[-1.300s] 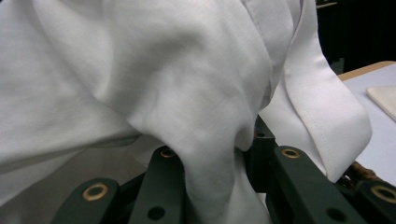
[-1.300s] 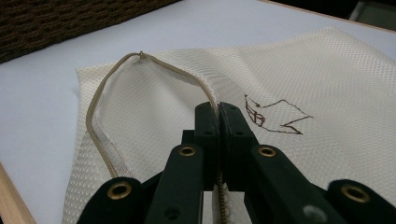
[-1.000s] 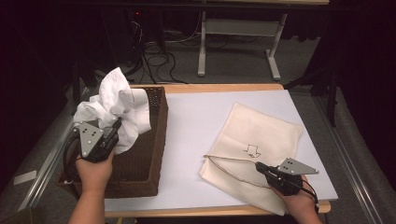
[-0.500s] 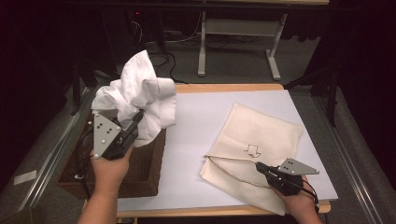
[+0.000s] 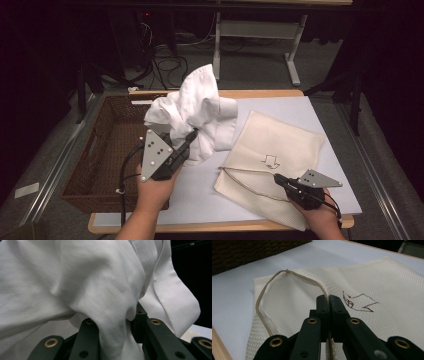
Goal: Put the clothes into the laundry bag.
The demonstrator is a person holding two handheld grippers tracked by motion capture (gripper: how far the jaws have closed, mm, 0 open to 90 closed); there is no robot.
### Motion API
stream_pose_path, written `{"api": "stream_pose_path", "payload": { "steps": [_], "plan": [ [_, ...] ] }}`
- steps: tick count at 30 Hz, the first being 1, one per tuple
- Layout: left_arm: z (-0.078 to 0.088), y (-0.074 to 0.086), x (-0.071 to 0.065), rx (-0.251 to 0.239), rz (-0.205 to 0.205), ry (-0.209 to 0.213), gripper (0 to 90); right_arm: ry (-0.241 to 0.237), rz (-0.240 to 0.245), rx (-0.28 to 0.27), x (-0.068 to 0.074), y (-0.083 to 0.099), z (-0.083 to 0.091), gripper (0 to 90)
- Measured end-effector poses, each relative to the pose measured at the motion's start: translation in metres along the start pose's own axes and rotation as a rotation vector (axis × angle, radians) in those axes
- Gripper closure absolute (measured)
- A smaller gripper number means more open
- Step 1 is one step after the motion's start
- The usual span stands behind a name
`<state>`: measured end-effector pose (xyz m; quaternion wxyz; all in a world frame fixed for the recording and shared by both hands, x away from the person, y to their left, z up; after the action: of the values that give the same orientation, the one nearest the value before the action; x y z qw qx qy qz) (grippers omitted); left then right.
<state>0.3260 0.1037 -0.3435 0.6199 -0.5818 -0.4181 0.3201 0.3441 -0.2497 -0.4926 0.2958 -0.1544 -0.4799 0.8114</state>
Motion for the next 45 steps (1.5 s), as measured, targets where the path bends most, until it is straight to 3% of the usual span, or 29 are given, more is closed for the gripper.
{"api": "stream_pose_path", "payload": {
  "steps": [9,15,23,33,38,41,45],
  "plan": [
    [-0.006,0.019,-0.034,0.003,0.043,0.09,74.6,-0.014,-0.033,-0.019,0.0,-0.007,-0.007,87.9],
    [-0.007,0.025,-0.051,-0.004,0.061,0.142,74.6,-0.004,0.002,-0.006,0.002,-0.02,-0.018,87.9],
    [0.008,0.039,-0.082,-0.02,0.078,0.238,74.5,0.0,-0.013,-0.027,-0.002,-0.029,-0.027,87.8],
    [0.024,0.059,-0.099,0.0,0.083,0.264,74.5,-0.003,-0.026,-0.041,-0.005,-0.026,-0.026,87.9],
    [0.015,0.084,-0.109,0.049,0.102,0.296,74.6,0.0,-0.037,-0.051,-0.005,-0.027,-0.023,87.8],
    [0.008,0.094,-0.114,0.074,0.064,0.294,74.5,0.004,-0.039,-0.064,-0.006,-0.028,-0.021,87.8],
    [-0.003,0.105,-0.119,0.109,0.071,0.311,74.5,-0.002,-0.055,-0.083,-0.008,-0.028,-0.018,87.8]
  ]
}}
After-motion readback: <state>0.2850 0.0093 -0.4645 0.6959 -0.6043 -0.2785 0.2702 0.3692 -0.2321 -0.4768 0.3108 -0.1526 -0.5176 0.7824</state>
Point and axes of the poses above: each handheld gripper's, and its own axes: z roughly backward along the jaws, y roughly out of its underside, x roughly to its left, the point moved 3 cm from there along -z, roughly forward along the jaws, and after that the axes turned 7 degrees about -y, right-handed, at the moved point
